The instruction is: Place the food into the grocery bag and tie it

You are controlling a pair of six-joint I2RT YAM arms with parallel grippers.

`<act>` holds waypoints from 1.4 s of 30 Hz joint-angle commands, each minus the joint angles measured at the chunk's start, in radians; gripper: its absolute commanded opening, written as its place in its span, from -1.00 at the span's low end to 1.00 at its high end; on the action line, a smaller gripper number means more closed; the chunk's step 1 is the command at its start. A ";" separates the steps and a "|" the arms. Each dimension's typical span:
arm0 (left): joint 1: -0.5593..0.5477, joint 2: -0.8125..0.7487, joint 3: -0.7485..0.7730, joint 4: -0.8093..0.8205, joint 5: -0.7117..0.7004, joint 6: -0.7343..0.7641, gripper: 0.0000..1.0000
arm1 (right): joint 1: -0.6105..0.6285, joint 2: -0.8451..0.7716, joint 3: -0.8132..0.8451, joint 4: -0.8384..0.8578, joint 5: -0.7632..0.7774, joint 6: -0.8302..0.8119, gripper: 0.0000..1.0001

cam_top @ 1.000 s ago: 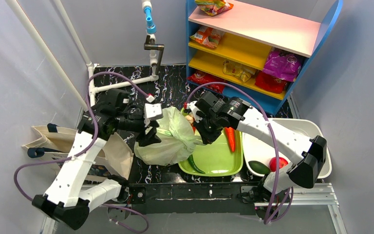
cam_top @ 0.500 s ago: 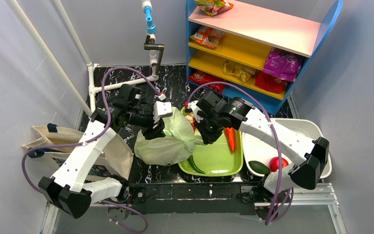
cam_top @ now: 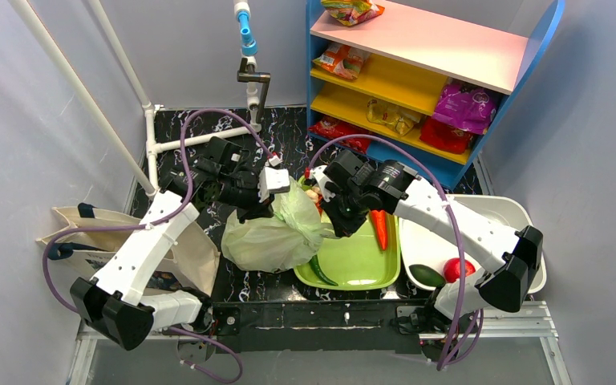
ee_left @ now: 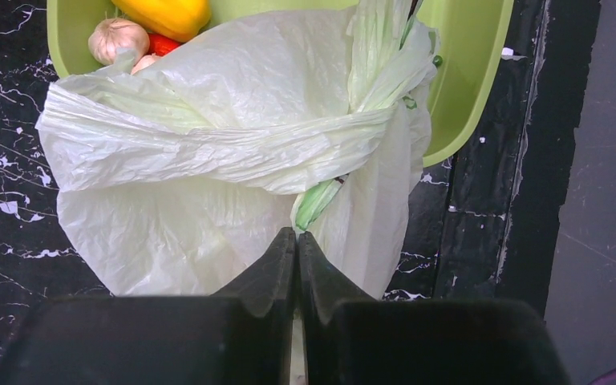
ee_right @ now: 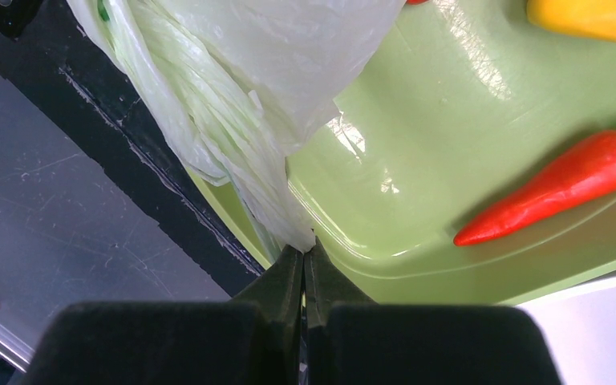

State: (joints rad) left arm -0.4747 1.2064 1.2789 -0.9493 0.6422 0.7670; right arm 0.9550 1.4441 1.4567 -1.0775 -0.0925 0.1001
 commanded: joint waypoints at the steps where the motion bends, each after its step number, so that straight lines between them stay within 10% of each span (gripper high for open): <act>1: -0.004 -0.021 0.010 -0.013 -0.009 -0.019 -1.00 | -0.004 -0.029 -0.003 -0.018 0.011 -0.015 -0.97; 27: 0.034 -0.219 0.040 0.053 -0.737 -0.348 -1.00 | -0.007 -0.120 -0.113 0.007 0.154 0.083 -0.97; 42: 0.242 -0.267 -0.200 0.189 -0.706 -0.513 -1.00 | -0.160 -0.169 -0.396 0.125 0.057 0.088 -0.97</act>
State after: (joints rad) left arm -0.3050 0.9684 1.0931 -0.7837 0.2047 0.2447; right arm 0.8524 1.3148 1.1633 -0.6518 -0.0948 0.2550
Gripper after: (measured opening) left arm 0.013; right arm 0.022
